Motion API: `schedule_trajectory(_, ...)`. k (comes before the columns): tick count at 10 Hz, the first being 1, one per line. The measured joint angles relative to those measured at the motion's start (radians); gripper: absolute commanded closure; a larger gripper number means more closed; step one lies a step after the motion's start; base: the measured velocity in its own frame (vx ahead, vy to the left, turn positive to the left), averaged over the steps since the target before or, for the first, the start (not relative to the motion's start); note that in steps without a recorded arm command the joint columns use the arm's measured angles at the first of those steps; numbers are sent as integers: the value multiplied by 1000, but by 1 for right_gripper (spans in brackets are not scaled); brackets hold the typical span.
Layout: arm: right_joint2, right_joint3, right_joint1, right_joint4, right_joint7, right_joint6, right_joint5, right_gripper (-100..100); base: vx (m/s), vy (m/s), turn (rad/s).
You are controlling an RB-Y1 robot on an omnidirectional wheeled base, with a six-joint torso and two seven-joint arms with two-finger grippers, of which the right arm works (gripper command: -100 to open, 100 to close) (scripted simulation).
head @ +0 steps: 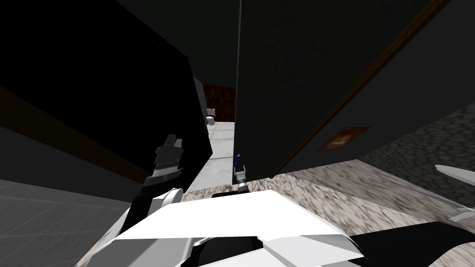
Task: Push the door open
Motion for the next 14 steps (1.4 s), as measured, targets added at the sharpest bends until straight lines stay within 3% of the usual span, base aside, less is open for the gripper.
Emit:
schedule_trajectory(3, 16, -8, -8, 7, -7, 0, -4, -100, 163, 9, 15)
schedule_trajectory(4, 17, -9, -8, 7, -8, 0, -4, 100, -15, -5, -17)
schedule_trajectory(9, 16, -10, -10, 7, -8, 3, -5, 100, -11, -1, 5)
schedule_trajectory(14, 12, -25, -7, 18, -3, 6, -13, 100, 159, 38, -28)
